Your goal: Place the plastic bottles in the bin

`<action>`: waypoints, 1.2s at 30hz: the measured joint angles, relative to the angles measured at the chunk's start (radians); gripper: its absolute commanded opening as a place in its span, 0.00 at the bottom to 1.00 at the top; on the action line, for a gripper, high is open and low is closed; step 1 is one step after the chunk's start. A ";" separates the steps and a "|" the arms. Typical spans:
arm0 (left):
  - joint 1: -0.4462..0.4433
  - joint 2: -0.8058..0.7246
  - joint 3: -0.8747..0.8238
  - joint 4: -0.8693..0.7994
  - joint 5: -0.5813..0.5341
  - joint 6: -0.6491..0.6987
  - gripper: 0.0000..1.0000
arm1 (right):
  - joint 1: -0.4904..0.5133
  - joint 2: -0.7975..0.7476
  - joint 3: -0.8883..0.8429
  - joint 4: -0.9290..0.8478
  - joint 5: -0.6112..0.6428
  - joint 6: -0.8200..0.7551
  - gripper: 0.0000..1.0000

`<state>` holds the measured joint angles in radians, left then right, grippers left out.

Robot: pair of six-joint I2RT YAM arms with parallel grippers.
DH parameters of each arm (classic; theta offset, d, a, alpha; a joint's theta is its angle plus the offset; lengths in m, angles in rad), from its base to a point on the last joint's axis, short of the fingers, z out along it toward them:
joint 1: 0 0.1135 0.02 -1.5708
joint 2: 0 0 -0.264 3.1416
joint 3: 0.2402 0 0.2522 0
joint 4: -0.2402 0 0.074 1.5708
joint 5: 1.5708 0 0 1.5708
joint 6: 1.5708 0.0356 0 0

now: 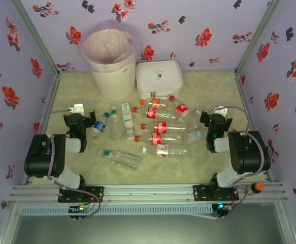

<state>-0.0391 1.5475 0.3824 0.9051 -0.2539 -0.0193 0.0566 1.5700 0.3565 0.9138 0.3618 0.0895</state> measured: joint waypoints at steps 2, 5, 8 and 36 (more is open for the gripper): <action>0.000 0.000 0.000 0.000 0.000 0.000 1.00 | 0.000 0.000 0.000 0.000 0.000 0.000 0.99; 0.000 0.000 0.000 0.000 0.000 0.000 1.00 | 0.000 0.000 0.000 0.000 0.000 0.000 0.99; 0.000 0.000 0.000 0.000 0.000 0.000 1.00 | 0.000 0.000 0.000 0.000 0.000 0.000 0.99; 0.008 -0.128 0.030 -0.181 0.004 -0.018 1.00 | -0.024 -0.061 0.039 -0.124 -0.052 0.016 0.99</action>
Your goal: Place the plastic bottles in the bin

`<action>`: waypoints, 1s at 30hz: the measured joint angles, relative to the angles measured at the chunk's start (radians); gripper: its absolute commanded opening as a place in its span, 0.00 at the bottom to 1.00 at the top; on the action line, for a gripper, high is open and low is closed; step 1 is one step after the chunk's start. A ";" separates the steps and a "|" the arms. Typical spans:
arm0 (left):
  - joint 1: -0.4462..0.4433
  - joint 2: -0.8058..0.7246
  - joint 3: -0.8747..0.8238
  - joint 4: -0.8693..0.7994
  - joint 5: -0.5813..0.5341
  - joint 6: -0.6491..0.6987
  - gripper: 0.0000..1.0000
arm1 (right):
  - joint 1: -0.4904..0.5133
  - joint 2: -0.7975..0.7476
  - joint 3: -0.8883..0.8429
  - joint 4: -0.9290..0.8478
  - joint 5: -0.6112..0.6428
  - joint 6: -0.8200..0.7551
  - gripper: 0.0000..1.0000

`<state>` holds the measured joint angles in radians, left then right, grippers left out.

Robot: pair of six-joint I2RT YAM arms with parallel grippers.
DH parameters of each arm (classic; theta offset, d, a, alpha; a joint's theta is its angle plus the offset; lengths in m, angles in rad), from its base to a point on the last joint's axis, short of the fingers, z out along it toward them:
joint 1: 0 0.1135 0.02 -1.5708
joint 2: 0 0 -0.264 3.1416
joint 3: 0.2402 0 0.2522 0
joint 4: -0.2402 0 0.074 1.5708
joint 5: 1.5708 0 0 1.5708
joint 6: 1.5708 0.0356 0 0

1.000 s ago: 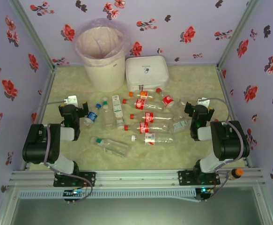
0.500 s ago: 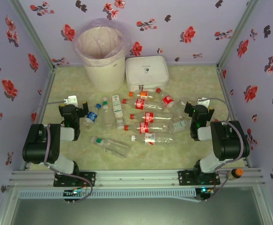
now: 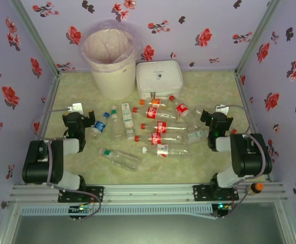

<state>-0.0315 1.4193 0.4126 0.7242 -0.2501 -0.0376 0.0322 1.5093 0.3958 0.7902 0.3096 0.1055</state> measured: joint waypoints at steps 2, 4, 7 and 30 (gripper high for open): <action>0.000 -0.085 0.023 -0.051 0.000 0.000 1.00 | 0.000 -0.061 0.036 -0.088 0.000 0.003 0.99; 0.000 -0.170 0.051 -0.118 -0.002 -0.001 1.00 | 0.000 -0.137 0.079 -0.188 0.001 0.016 0.99; 0.000 -0.287 0.114 -0.260 -0.005 -0.001 1.00 | 0.000 -0.257 0.182 -0.397 0.014 0.080 0.99; -0.359 -0.526 0.470 -1.130 -0.031 -0.167 1.00 | -0.285 -0.232 0.412 -1.156 -0.312 0.956 0.99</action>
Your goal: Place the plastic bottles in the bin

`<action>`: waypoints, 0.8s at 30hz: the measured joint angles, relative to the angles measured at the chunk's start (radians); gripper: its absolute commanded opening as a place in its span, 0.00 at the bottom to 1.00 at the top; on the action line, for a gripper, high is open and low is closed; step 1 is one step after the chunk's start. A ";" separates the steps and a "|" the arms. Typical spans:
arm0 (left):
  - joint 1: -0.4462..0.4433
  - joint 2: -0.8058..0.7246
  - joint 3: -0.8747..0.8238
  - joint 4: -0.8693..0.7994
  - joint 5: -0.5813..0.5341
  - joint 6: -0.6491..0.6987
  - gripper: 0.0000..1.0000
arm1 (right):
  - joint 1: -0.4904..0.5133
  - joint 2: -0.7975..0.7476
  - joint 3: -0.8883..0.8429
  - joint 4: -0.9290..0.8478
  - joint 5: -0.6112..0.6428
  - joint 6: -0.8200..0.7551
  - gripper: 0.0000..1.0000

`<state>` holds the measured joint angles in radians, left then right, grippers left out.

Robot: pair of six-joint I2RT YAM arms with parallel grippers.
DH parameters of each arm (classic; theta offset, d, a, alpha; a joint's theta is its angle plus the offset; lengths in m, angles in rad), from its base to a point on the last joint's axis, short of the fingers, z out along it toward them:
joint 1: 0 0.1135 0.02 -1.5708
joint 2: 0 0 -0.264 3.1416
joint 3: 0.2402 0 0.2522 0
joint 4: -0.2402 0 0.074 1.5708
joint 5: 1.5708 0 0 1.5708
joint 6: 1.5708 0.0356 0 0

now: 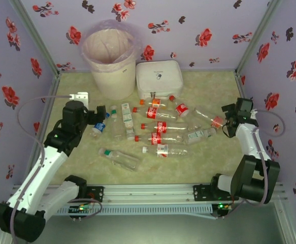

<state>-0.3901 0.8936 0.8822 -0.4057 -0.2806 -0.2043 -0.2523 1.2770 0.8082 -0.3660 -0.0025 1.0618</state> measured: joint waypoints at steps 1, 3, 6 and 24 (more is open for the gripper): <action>-0.008 0.009 0.000 -0.006 0.000 -0.004 1.00 | -0.004 0.018 -0.013 0.014 -0.014 0.023 0.99; -0.025 0.024 0.001 -0.018 0.000 -0.008 1.00 | -0.005 0.053 -0.029 0.044 -0.039 0.056 0.99; -0.042 0.034 0.002 -0.026 0.000 -0.012 1.00 | -0.005 0.114 -0.045 0.105 -0.076 0.104 0.99; -0.051 0.001 0.002 -0.020 -0.008 -0.063 0.97 | -0.005 0.291 -0.032 0.236 -0.086 0.173 0.77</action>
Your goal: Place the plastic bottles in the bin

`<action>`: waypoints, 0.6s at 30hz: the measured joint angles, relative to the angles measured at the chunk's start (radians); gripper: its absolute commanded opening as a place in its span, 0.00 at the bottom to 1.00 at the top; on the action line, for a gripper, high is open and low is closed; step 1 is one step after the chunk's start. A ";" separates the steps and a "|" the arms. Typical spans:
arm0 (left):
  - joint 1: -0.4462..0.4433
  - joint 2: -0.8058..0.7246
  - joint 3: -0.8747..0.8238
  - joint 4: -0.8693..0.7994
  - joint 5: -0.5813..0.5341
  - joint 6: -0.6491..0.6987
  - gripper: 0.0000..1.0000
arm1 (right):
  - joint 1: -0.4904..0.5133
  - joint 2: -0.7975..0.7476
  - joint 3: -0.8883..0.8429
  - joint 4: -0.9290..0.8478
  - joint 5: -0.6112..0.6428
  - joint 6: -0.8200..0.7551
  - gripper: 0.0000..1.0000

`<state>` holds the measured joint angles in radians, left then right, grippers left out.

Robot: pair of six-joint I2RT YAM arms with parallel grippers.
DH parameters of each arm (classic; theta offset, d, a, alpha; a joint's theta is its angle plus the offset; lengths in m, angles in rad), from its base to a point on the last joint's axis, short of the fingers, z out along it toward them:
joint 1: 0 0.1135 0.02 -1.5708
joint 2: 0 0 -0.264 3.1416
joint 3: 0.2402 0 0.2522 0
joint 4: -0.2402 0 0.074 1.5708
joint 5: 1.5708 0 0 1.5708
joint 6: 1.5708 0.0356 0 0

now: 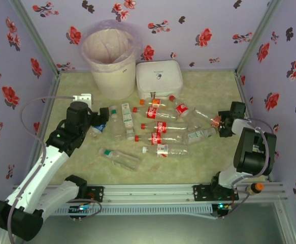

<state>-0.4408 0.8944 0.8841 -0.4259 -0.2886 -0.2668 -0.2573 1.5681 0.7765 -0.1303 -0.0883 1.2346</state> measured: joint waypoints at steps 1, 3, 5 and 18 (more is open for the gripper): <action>0.000 0.001 0.000 0.002 0.000 -0.005 0.97 | 0.000 0.003 0.010 0.002 0.003 -0.011 0.74; 0.000 0.009 0.002 0.006 -0.004 -0.017 0.97 | 0.000 0.003 0.031 0.003 0.009 -0.036 0.69; 0.000 0.029 0.012 0.006 -0.007 -0.035 0.97 | 0.000 0.001 0.051 0.002 0.017 -0.060 0.65; -0.012 0.150 0.157 0.032 0.164 -0.143 0.97 | 0.035 -0.159 0.264 -0.130 0.009 -0.362 0.48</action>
<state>-0.4526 1.0443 1.0409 -0.3939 -0.1249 -0.4099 -0.2226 1.4094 1.0401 -0.2604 -0.0792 0.8730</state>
